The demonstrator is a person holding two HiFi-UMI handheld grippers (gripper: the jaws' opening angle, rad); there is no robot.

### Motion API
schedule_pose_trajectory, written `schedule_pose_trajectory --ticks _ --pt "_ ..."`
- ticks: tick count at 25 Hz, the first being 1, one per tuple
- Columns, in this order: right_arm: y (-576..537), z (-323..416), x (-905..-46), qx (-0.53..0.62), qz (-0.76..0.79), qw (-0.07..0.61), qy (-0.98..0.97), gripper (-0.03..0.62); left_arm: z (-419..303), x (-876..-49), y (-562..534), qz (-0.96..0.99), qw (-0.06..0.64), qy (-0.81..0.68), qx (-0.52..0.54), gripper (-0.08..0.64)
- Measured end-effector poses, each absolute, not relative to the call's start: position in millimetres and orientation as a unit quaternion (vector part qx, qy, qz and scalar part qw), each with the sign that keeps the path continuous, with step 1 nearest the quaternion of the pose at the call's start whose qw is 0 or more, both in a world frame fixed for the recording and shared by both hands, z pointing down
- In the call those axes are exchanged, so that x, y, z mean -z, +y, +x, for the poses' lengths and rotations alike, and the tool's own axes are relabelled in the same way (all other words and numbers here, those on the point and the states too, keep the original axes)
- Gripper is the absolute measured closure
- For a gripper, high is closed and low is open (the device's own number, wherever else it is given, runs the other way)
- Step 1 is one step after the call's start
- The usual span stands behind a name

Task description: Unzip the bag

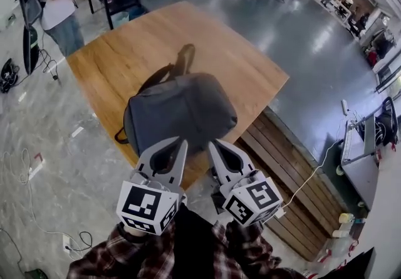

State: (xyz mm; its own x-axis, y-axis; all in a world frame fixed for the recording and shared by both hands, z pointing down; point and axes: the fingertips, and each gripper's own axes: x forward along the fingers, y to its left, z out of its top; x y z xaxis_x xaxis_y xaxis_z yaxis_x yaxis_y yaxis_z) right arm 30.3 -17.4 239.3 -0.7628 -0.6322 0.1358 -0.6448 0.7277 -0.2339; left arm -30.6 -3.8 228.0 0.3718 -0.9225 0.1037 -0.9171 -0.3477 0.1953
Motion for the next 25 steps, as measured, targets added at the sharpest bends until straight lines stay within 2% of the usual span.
schedule_pose_trajectory --ticks 9,14,17,22,25 --pt "-47.3 23.7 -243.1 -0.149 0.349 0.020 -0.925 0.581 -34.8 -238.8 -34.2 0.826 0.122 -0.550 -0.009 0.551" --pt "-59.5 26.6 -250.2 -0.154 0.377 0.042 -0.912 0.581 -28.3 -250.6 -52.5 0.843 0.122 -0.522 -0.047 0.551" --pt "-66.2 37.6 -273.1 -0.169 0.404 0.081 -0.895 0.581 -9.6 -282.4 -65.4 0.865 0.114 -0.471 -0.128 0.551" --pt "-63.1 48.2 -349.5 -0.225 0.422 0.127 -0.869 0.581 6.8 -382.1 -76.6 0.862 0.073 -0.410 -0.289 0.551" --pt "-60.7 48.3 -394.1 -0.264 0.429 0.152 -0.851 0.581 6.3 -429.0 -80.5 0.853 0.074 -0.388 -0.340 0.551"
